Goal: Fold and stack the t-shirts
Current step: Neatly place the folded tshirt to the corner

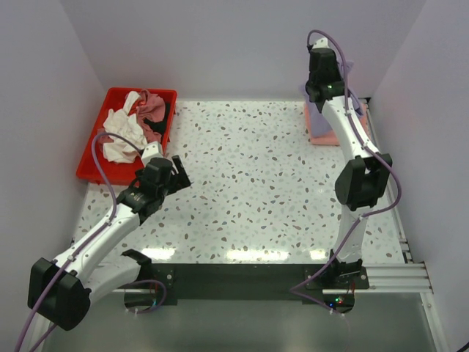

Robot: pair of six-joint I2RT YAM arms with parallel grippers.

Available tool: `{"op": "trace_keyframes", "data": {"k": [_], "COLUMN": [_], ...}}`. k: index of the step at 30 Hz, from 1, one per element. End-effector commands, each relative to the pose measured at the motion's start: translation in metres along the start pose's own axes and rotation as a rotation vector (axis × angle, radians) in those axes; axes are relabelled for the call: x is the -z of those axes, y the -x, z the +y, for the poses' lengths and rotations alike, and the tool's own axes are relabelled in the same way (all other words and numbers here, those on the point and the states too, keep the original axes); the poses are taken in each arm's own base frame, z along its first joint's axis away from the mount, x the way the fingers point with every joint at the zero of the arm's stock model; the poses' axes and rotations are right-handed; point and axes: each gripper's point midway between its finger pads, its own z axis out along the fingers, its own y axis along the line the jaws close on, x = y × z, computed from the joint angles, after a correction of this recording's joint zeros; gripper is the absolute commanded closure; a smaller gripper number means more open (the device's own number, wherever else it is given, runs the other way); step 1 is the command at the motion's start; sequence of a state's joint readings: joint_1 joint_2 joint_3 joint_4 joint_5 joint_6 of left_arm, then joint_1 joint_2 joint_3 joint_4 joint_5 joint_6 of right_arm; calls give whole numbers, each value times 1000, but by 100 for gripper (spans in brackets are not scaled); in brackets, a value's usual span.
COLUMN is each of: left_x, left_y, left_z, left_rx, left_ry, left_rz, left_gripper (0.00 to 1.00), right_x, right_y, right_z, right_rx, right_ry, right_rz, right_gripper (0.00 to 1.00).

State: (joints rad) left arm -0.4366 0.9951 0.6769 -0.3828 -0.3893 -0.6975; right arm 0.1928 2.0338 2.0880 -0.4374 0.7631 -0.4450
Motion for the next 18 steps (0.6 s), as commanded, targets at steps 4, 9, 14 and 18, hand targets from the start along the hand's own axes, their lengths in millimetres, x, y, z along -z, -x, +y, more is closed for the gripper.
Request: {"op": "trace_keyframes", "data": {"k": [4,9,14,18], "left_x": [0,3,5,4], "left_y": [13,10,13,14], "left_z": [-6,-3,-3,-4], "left_rx": [34,40,55,49], "left_ry": [-9,3,-3,4], "left_rz": [-35,-21,-39,-31], "left_gripper": [0,0,0,0], "right_x": [2,-14,-33,-54], "right_y": [7,-3,-7,-22], "right_z": [-15,-3,3,3], "right_rx": [-50,-28,-29,-35], "right_ry": [-21,-27,-33,-61], "right_rz": [-28,-3,13,48], "right_gripper": [100,100,100,100]}}
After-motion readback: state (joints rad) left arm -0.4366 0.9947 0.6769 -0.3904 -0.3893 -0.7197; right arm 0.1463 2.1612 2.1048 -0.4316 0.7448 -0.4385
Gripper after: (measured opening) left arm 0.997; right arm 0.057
